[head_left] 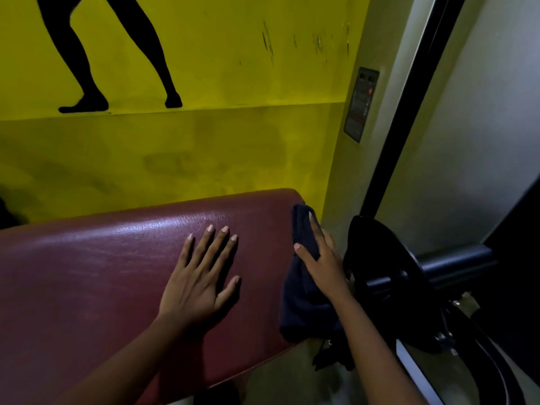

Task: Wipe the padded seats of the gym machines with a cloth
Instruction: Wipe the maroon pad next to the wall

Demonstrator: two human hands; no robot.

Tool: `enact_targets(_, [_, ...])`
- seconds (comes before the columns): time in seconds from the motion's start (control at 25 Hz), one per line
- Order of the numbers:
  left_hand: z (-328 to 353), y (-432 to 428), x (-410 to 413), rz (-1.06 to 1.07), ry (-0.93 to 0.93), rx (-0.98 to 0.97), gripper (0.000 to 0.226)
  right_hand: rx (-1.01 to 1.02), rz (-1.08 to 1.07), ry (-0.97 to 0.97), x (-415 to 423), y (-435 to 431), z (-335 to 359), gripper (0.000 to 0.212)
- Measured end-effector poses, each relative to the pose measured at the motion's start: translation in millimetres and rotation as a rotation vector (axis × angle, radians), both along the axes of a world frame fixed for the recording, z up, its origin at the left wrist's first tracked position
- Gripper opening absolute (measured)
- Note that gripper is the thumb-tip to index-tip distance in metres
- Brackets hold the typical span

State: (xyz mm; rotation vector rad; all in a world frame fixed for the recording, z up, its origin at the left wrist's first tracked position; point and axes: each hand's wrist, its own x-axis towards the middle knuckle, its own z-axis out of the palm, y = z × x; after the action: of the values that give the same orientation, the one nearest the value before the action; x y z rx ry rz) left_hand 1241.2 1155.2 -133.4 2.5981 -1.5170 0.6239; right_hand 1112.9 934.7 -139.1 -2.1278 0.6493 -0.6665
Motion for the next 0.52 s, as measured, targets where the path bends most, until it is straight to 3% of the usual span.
enact_targets(0.2, [-1.6, -0.4, 0.1, 0.005, -0.015, -0.001, 0.068, 0.030, 0.030, -0.087, 41.6, -26.6, 29.1, 0.062])
enact_targets(0.44, [-1.3, -0.2, 0.2, 0.011, -0.007, -0.026, 0.068, 0.150, -0.035, -0.109, -13.9, 2.7, -22.5, 0.062])
enact_targets(0.52, [-1.8, 0.6, 0.7, -0.005, -0.005, -0.038, 0.069, 0.252, -0.152, -0.103, -27.8, 19.8, -38.2, 0.058])
